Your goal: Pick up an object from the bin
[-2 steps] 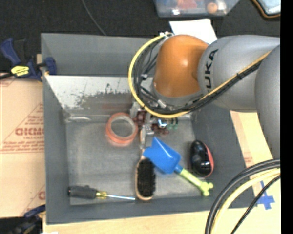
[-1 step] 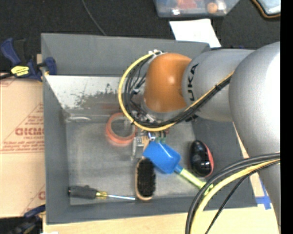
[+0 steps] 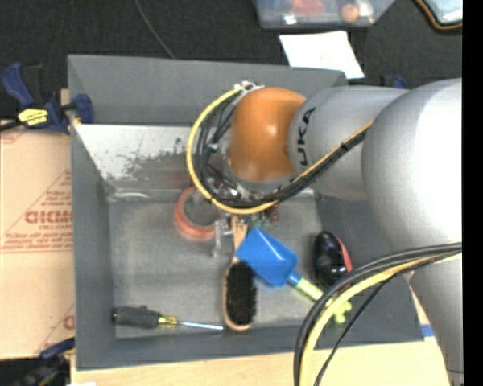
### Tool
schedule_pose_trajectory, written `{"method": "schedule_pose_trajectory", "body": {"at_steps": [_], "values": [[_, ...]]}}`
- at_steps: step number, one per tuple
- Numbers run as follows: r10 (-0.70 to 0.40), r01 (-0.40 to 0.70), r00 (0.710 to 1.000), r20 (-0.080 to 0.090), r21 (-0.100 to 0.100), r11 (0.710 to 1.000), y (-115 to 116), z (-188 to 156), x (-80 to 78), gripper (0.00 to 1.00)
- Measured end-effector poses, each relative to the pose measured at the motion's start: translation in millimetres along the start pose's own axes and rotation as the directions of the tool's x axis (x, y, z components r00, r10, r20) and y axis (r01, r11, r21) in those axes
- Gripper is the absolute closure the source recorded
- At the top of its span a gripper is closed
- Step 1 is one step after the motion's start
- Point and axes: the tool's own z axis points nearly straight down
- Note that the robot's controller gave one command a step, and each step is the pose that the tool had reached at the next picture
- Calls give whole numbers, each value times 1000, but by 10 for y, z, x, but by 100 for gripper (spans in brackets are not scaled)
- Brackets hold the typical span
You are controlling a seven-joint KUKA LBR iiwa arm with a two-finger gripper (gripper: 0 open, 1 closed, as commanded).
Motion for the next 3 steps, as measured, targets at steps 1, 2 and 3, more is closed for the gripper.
{"method": "schedule_pose_trajectory", "body": {"at_steps": [1, 2, 3], "values": [[190, -190, 982, -21, 0, 982, 142, -14, 196, 100], [191, -191, 981, -21, 0, 982, 142, -15, 195, 100], [191, -191, 981, -19, -1, 982, 139, -56, 192, 100]]}}
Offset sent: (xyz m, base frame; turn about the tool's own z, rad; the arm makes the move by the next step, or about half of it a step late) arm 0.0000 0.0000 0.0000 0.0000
